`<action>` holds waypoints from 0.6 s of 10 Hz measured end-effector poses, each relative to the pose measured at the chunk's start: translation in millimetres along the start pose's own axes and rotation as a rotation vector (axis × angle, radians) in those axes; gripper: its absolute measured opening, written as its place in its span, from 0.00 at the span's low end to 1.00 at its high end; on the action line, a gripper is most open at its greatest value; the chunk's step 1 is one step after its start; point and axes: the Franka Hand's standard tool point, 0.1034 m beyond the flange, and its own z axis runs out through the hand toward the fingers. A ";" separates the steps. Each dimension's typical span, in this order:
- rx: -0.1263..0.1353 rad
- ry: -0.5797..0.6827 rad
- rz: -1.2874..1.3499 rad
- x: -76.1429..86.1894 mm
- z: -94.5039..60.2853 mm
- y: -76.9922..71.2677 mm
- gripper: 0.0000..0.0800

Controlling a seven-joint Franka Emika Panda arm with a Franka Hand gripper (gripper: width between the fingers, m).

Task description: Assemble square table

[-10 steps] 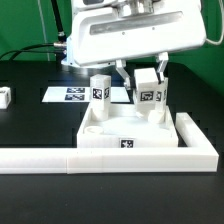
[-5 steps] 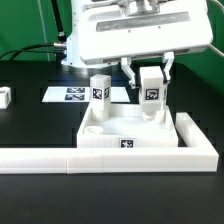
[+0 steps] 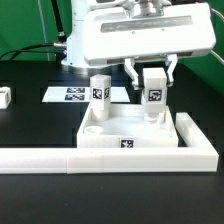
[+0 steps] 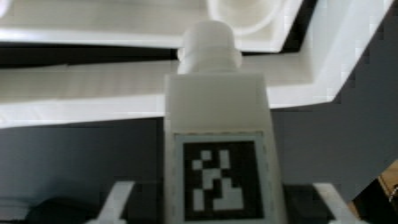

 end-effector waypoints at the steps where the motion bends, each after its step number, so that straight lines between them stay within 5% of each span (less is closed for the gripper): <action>1: -0.010 0.028 0.000 3.7 -0.9 1.8 0.36; 6: -0.010 0.017 -0.009 -4.7 6.6 0.9 0.36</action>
Offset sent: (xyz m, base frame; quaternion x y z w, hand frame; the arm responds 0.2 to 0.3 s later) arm 0.0042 0.0006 -0.0014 -0.0048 0.0075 -0.0129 0.9999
